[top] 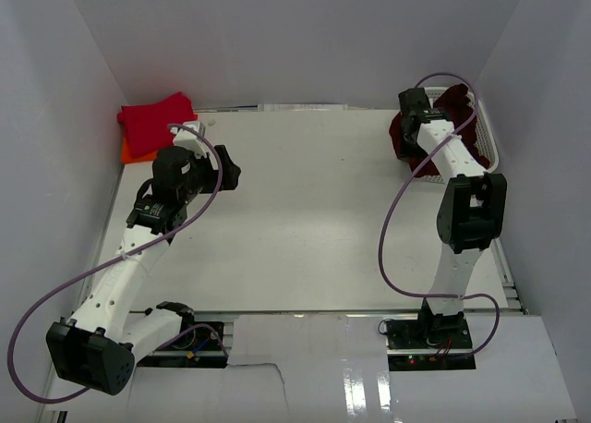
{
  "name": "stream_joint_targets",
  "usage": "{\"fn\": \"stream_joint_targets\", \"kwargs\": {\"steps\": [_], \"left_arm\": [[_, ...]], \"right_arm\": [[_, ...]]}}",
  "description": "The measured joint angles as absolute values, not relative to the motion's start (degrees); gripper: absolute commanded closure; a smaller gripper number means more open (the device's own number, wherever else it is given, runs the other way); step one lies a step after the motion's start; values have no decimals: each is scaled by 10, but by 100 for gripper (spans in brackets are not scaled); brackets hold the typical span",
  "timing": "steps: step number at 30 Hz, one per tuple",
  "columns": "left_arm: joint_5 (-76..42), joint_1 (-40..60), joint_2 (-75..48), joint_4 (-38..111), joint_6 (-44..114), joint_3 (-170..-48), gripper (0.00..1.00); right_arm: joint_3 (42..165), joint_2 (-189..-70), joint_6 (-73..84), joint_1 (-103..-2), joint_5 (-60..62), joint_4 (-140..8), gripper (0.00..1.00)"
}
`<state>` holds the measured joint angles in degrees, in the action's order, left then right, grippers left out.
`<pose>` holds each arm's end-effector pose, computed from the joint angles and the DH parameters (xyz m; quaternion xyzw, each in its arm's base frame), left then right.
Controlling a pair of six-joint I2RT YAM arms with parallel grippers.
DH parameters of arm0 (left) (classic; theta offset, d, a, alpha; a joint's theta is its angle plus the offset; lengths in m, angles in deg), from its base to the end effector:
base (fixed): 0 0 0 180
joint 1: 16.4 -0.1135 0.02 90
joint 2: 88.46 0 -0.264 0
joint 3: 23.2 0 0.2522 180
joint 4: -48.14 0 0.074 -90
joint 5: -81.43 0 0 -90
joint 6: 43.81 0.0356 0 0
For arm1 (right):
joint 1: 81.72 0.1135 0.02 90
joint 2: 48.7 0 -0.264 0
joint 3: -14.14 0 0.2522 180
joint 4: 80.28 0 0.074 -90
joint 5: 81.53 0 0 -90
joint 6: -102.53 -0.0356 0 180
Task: Fold and stack the t-shirts
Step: Grab crumpled tshirt from bin with the right arm
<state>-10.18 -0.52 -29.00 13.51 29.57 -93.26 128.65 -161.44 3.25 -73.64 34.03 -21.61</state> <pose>0.2246 -0.0649 0.3426 0.0022 0.8388 -0.1636 0.5193 0.4299 0.0455 0.2759 0.0728 0.9341 -0.1677 0.3066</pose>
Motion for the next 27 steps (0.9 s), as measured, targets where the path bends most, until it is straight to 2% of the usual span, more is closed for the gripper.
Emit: {"fn": "stream_joint_targets", "kwargs": {"steps": [7, 18, 25, 27], "left_arm": [[-105, -5, -291, 135, 296, -929, 2], [-106, -5, -293, 135, 296, -929, 2], [-106, -5, -293, 135, 296, -929, 2], [-106, -5, -293, 135, 296, -929, 2]], "right_arm": [[1245, -1599, 24, -730, 343, -214, 52], [1241, -1603, 22, -730, 394, -213, 55], [1241, -1630, 24, -730, 414, -214, 53], [1241, -1639, 24, -730, 415, -214, 57]]}}
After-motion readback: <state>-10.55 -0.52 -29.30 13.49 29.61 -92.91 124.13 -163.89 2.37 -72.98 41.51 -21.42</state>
